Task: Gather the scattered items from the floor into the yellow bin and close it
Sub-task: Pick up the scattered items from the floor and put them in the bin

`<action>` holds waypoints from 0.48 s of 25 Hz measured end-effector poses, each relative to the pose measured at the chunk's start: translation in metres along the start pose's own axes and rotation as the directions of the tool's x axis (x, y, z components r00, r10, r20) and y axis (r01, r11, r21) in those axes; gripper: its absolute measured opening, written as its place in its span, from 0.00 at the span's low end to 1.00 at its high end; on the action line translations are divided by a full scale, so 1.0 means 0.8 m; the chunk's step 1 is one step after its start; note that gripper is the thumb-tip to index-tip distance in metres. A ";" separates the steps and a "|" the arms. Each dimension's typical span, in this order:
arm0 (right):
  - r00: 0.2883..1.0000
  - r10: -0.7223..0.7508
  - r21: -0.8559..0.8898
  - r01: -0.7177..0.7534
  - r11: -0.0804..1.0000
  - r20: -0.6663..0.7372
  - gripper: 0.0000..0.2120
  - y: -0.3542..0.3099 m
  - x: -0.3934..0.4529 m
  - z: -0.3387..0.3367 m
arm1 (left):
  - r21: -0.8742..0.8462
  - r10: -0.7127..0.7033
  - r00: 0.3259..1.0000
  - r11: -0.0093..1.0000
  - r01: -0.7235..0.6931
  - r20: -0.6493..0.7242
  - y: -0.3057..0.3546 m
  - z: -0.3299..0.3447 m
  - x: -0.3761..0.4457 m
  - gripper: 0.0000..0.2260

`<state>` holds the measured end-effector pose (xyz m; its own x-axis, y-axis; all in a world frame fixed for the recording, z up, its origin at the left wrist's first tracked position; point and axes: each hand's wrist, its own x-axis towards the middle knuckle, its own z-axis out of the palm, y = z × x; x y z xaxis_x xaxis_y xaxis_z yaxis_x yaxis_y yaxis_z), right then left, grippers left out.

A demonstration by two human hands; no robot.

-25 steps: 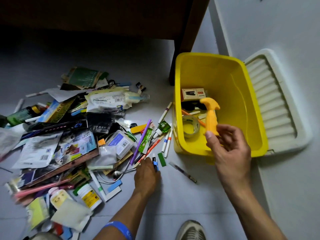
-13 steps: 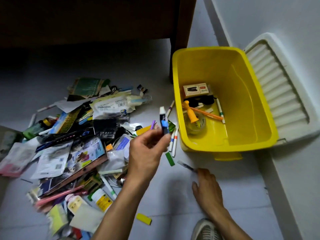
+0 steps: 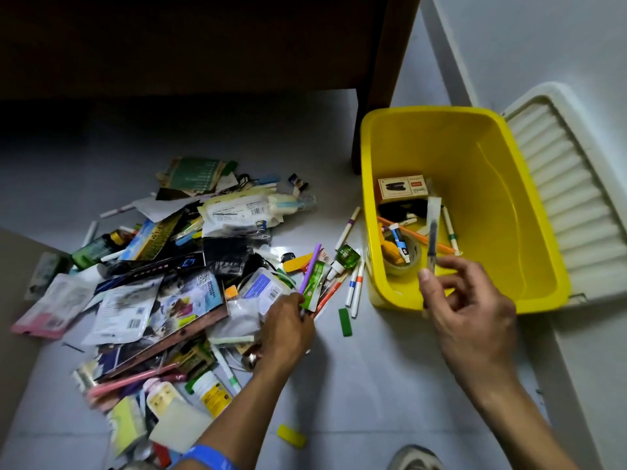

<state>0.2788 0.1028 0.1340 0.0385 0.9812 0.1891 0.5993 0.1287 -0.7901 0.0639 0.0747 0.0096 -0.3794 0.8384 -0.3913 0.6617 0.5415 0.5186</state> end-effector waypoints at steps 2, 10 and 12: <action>0.991 -0.085 -0.184 0.066 0.981 -0.099 0.15 -0.002 0.023 -0.006 | 0.054 0.081 0.996 0.995 -0.078 -0.043 0.003 0.007 0.007 0.11; 0.821 -0.416 -0.271 0.534 0.801 0.390 0.12 0.041 -0.058 0.138 | 0.180 0.106 0.994 0.977 -0.110 0.036 0.016 0.019 0.062 0.09; 0.870 -0.133 -0.497 0.390 0.775 0.475 0.20 0.063 -0.051 0.179 | 0.091 0.084 0.996 0.992 -0.086 0.022 0.018 0.020 0.062 0.07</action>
<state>0.1929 0.0902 0.0027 -0.4260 0.9047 -0.0075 0.8771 0.4110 -0.2486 0.0649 0.1230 -0.0142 -0.3084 0.8794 -0.3627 0.7478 0.4598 0.4789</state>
